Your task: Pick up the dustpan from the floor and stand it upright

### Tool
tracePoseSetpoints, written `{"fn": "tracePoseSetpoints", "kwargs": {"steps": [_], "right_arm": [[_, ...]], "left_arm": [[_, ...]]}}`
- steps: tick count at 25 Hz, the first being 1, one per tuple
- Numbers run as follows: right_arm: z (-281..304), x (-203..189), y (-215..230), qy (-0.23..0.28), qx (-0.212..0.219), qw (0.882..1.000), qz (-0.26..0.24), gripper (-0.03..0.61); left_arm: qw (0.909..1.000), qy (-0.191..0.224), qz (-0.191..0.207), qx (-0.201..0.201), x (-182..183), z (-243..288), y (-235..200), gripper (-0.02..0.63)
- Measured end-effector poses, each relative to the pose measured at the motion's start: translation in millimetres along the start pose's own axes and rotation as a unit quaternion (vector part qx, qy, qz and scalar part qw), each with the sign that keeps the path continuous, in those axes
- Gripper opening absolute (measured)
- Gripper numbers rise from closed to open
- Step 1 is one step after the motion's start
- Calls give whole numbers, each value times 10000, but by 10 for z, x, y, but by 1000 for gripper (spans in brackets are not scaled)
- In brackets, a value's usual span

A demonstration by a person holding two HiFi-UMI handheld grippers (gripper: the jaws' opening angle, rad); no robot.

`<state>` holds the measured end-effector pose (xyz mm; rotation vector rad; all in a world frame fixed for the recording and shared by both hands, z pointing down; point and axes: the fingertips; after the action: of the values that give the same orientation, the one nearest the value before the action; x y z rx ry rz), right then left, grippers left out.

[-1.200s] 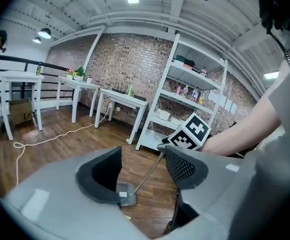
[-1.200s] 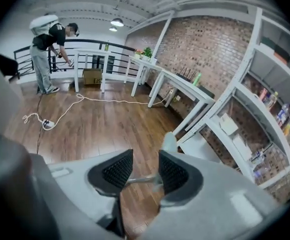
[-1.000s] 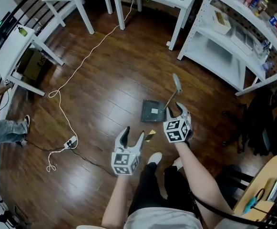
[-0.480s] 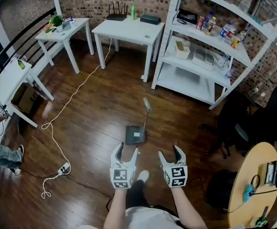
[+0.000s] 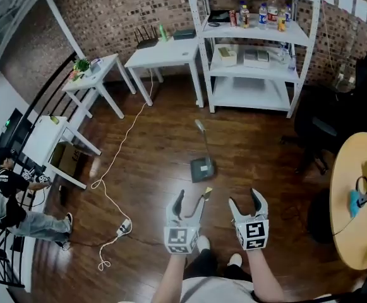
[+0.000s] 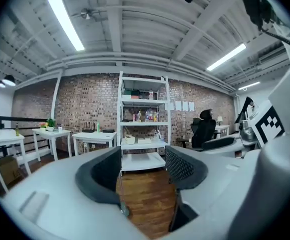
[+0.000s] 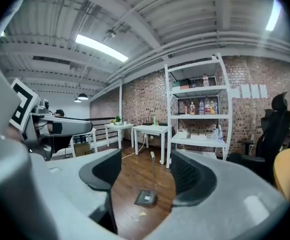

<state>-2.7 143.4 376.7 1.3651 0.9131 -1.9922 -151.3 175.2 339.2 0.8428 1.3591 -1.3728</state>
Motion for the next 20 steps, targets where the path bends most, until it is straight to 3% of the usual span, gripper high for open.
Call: {"fn": "tracePoseSetpoints", "kwargs": {"steps": [9, 12, 16, 20], "right_arm": [[-286, 1205, 22, 1025, -556, 9920, -493, 290], [-303, 1387, -235, 1155, -591, 9904, -483, 290], [-219, 1534, -734, 1089, -386, 9905, -750, 290], [-94, 1623, -1034, 994, -459, 9919, -645, 288]], "left_arm": [[9951, 825, 287, -468, 761, -331, 179, 297], [9944, 991, 126, -336, 820, -567, -103, 276], [9953, 893, -174, -338, 817, -752, -469, 276], [9947, 909, -181, -454, 952, -957, -714, 276]]}}
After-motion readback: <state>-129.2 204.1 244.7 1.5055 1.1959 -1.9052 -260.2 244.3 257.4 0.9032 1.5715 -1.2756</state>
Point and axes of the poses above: the fingertips, and each gripper's own axes: z forward along the fingers, y to its right, x out of its top, and after that the axes turned 14 degrees about -z, right-handed
